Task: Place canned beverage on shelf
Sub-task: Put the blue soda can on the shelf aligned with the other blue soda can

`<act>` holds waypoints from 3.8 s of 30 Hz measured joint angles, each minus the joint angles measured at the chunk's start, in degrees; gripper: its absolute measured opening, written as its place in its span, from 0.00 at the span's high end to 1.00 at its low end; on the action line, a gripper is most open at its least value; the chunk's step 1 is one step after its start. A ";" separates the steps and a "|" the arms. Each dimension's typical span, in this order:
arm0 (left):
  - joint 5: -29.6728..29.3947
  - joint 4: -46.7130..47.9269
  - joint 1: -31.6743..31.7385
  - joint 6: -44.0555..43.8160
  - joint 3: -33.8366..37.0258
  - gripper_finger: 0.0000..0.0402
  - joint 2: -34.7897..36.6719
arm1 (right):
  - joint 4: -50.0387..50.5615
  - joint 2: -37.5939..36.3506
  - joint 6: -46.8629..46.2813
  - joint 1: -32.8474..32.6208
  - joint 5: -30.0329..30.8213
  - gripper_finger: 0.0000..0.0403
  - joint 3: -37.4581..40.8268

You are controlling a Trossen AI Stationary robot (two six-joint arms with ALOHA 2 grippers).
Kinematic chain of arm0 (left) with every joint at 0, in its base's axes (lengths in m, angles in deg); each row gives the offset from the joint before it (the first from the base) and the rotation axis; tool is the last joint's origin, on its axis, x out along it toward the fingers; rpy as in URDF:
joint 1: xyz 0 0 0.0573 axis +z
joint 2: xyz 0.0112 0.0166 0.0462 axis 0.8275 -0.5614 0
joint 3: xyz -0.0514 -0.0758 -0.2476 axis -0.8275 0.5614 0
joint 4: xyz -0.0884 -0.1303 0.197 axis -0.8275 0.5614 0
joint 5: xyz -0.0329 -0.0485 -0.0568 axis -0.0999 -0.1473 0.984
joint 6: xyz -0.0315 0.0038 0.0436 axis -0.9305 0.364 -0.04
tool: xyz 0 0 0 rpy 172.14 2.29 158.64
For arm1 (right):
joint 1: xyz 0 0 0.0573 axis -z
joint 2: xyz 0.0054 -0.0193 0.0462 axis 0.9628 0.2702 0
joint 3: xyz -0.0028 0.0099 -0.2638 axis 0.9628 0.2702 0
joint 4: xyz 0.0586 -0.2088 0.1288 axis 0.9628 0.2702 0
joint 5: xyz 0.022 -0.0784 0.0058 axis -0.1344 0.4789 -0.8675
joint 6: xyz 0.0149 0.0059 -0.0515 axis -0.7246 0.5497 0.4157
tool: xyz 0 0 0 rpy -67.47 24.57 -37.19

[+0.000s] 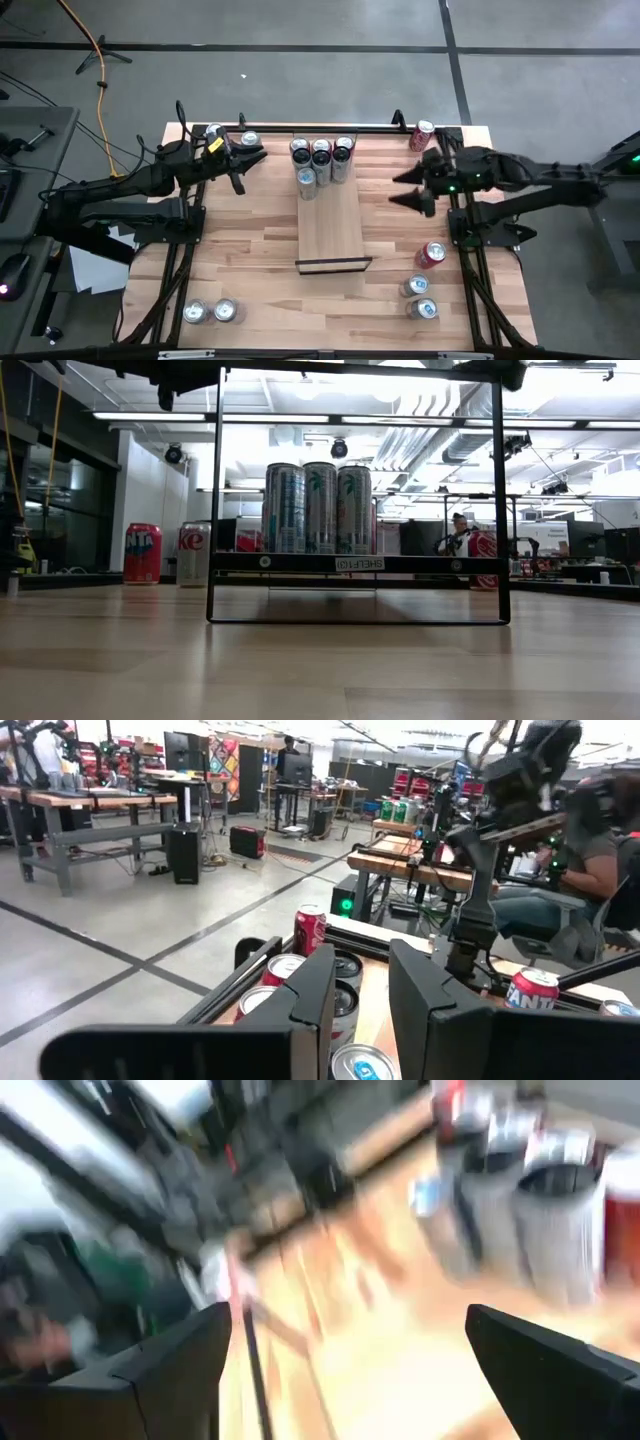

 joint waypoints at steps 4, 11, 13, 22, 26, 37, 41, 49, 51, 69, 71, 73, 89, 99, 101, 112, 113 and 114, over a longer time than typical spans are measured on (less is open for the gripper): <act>0.02 1.71 -0.02 -2.65 0.00 0.87 0.00 | 24.36 9.69 -3.32 -6.49 -0.24 0.03 -15.16; 0.02 4.96 -0.02 -5.74 0.02 0.87 0.00 | 52.42 25.40 -19.94 -17.21 -2.61 0.03 -29.01; -0.12 4.92 -0.02 -5.74 0.02 0.87 0.00 | 55.37 28.52 -27.30 -20.46 -2.61 0.03 -29.17; -0.89 4.90 -0.04 -5.77 0.02 0.87 0.00 | 55.49 41.82 -55.87 -31.95 -5.92 0.03 -28.67; 0.14 4.87 -0.02 -5.78 0.02 0.87 0.00 | 53.05 45.96 -62.55 -33.68 -9.18 0.03 -28.61; 0.54 4.48 -0.04 -5.77 0.02 0.86 0.00 | 51.93 52.07 -66.56 -34.87 -11.59 0.03 -28.56; 0.62 4.47 -0.02 -5.75 0.02 0.86 0.00 | 48.57 52.59 -67.22 -34.89 -13.15 0.03 -25.20; 0.72 3.97 -0.02 -5.74 0.02 0.86 0.00 | 42.55 52.59 -70.94 -34.60 -12.49 0.08 -20.78; 0.72 3.91 -0.02 -5.74 0.02 0.86 0.00 | 42.45 52.59 -71.34 -34.50 -12.02 0.11 -20.78; 0.70 4.00 -0.01 -5.68 0.02 0.86 0.00 | 61.15 52.32 -52.60 -34.47 -11.56 0.44 -42.39; 0.70 4.00 0.00 -5.67 0.02 0.86 0.00 | 60.19 52.12 -45.47 -34.24 -12.01 0.44 -48.52; 0.70 4.00 0.00 -5.68 0.02 0.86 0.00 | 59.92 52.01 -39.87 -33.90 -14.05 0.44 -54.84; 0.72 4.09 -0.02 -5.78 0.02 0.86 0.00 | 60.40 52.17 -12.63 -10.88 -3.60 0.44 -76.50; 0.72 4.09 -0.02 -8.14 0.02 0.86 0.00 | 60.24 66.22 7.80 1.81 -8.27 0.44 -74.77; 0.72 4.09 -0.02 -8.79 0.02 0.86 0.00 | 60.26 68.76 9.99 2.95 -5.70 0.44 -74.77; 0.72 4.09 -0.02 -9.65 0.02 0.86 0.00 | 60.10 72.92 11.31 3.67 2.10 0.44 -73.13; 0.72 4.09 -0.02 -9.90 0.02 0.86 0.00 | 60.23 72.85 11.10 3.67 2.11 0.44 -72.02; 0.72 4.09 -0.02 -10.23 0.02 0.86 0.00 | 60.22 72.72 10.90 3.67 2.19 0.44 -70.70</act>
